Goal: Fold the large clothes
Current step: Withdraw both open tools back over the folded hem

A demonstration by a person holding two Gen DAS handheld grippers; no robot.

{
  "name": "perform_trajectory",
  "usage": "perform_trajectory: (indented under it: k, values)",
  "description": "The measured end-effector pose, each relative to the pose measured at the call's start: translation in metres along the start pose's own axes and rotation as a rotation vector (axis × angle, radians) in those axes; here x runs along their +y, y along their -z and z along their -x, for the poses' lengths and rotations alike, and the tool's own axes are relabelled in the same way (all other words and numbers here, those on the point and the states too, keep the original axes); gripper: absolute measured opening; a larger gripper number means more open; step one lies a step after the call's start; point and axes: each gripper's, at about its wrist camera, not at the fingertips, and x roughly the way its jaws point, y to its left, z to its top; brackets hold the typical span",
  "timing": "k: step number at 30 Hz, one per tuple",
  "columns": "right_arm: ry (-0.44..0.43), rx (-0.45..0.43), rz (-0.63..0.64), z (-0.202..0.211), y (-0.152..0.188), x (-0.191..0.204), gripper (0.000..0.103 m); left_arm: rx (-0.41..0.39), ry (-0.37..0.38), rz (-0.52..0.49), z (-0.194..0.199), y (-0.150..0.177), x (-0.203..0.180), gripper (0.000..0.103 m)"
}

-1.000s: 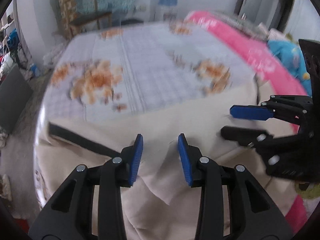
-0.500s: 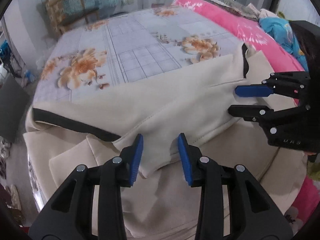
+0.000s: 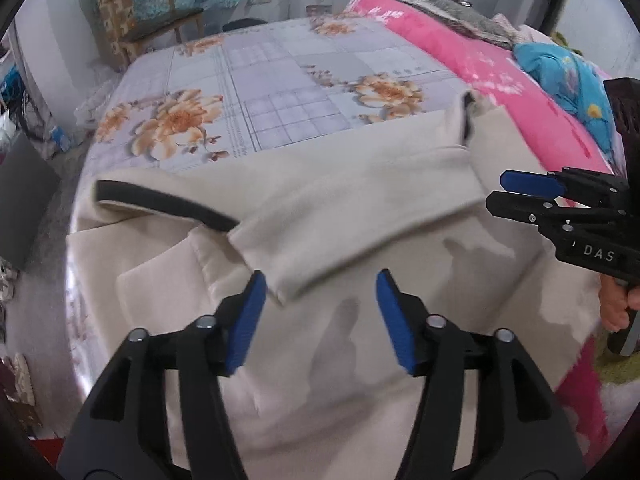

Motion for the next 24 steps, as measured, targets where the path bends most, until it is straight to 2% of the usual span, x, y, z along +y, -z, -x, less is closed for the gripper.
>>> perform_trajectory:
  k: [2, 6, 8, 14, 19, 24]
  values:
    - [-0.007, -0.032, -0.024, 0.016, 0.016, 0.004, 0.058, -0.013, -0.012, -0.031, 0.017, 0.013, -0.006, 0.067]
    - [0.003, -0.074, -0.053, 0.038, 0.054, 0.014, 0.073, -0.048, -0.097, -0.078, 0.052, 0.05, -0.018, 0.079]
    - [0.012, -0.077, -0.066, 0.045, 0.073, 0.021, 0.076, -0.056, -0.125, -0.076, 0.061, 0.065, -0.022, 0.084]
    - [0.028, -0.046, -0.072, 0.051, 0.105, 0.037, 0.082, -0.029, -0.182, 0.003, 0.061, 0.112, -0.029, 0.084]
    - [0.045, -0.026, -0.053, 0.045, 0.119, 0.047, 0.084, -0.01, -0.24, 0.045, 0.046, 0.127, -0.031, 0.085]
    - [0.066, -0.005, -0.037, 0.035, 0.125, 0.052, 0.084, -0.001, -0.243, 0.095, 0.034, 0.133, -0.026, 0.089]
